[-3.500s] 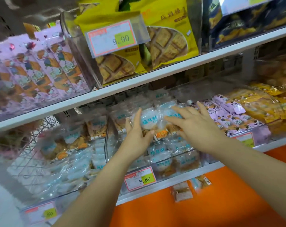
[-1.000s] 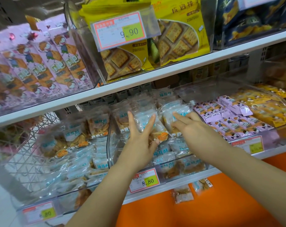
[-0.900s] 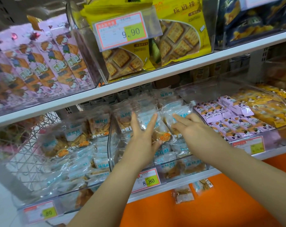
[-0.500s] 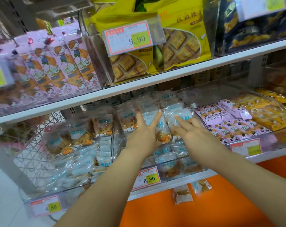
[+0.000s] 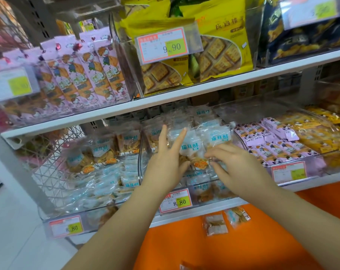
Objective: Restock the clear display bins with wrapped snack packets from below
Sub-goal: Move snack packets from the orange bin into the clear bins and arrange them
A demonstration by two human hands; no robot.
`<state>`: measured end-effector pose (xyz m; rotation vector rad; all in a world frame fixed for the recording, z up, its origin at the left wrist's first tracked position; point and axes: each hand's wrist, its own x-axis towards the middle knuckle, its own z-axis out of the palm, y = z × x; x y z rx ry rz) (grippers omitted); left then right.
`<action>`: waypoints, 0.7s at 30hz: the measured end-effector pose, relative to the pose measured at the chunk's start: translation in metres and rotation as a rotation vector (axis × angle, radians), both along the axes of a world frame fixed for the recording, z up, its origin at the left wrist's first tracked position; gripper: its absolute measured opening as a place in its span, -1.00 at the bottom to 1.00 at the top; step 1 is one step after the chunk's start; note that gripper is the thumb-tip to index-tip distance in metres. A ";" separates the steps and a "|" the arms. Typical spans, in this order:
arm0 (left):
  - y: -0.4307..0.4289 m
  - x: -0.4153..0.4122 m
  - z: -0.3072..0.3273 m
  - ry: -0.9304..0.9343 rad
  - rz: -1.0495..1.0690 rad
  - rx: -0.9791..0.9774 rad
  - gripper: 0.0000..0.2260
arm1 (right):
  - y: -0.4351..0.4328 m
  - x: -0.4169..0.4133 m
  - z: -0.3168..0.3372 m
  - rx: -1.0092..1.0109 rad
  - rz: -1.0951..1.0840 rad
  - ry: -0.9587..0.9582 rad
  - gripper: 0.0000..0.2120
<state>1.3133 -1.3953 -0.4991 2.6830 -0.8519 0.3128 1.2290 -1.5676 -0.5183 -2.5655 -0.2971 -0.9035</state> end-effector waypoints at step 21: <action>0.104 -0.069 -0.037 -0.059 -0.024 -0.375 -0.80 | 0.068 -0.005 -0.003 0.030 -0.074 0.087 -0.66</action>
